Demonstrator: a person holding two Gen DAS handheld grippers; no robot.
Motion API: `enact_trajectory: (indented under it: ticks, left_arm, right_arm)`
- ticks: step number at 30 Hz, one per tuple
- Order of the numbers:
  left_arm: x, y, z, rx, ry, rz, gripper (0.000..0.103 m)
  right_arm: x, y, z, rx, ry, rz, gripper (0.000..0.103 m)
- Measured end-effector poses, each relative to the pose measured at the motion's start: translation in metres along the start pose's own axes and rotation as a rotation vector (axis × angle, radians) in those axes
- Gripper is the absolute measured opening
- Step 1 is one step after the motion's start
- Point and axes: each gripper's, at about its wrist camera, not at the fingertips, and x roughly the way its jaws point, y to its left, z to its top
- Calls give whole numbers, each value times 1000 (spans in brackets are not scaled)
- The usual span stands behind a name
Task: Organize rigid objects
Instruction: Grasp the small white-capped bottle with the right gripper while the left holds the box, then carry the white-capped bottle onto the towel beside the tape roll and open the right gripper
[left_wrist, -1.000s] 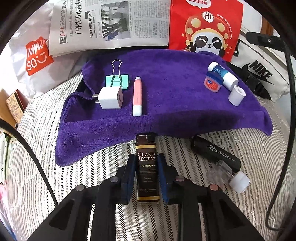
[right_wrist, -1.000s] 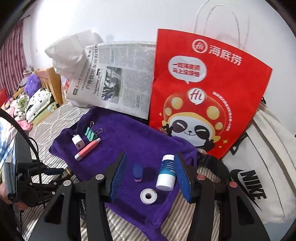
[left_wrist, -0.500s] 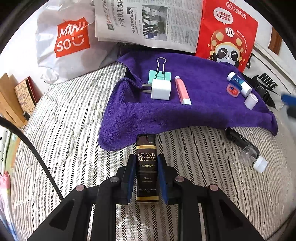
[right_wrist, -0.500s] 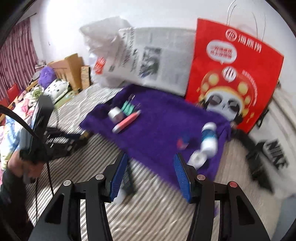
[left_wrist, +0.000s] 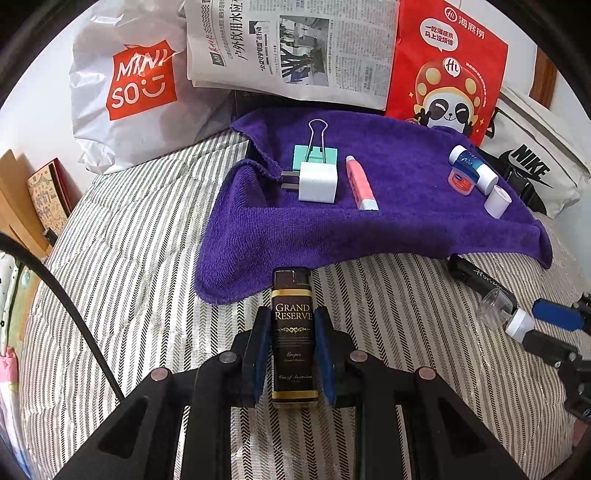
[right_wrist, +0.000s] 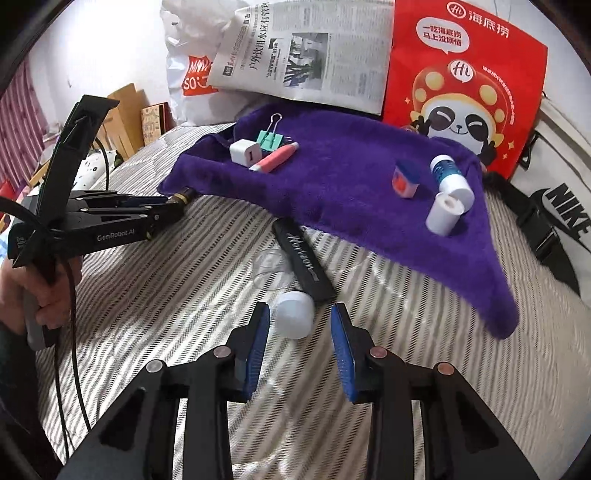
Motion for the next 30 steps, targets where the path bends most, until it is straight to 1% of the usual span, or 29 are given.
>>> enact_trajectory:
  ticks: [4,6,7,8,12,18,22,27,30]
  left_arm:
    - [0,-1,0,5,-1,4,23]
    - [0,-1,0,5,-1,4,23]
    - [0,-1,0,5,-1,3,23]
    - [0,-1,0,6,-2,4,23]
    - [-2,-4,-1,17,0,10,23]
    - [-5,-3,-3,28,10,-5,23]
    - [-4,-1,-3,23,9,-23,23]
    - [-6,1,-4,13,33,-36,22]
    - [-7,-1,-7,16,28,-32,23]
  right_arm:
    - [15,8,-2,-16,29,-43,34]
    - [20,10,-3,-18,31,-57,33]
    - [20,11,-4,-16,19,-56,30]
    - [20,10,-5,-13,6,-60,23]
    - [16,4,-8,12,3,-53,23]
    - [-5,-14,-22,52,4,-71,23]
    - [-10,-24,-31,88,8,-82,23]
    - [-15,-27,-37,118,-3,-61,23]
    - [-17,-28,-39,116,-9,-51,23]
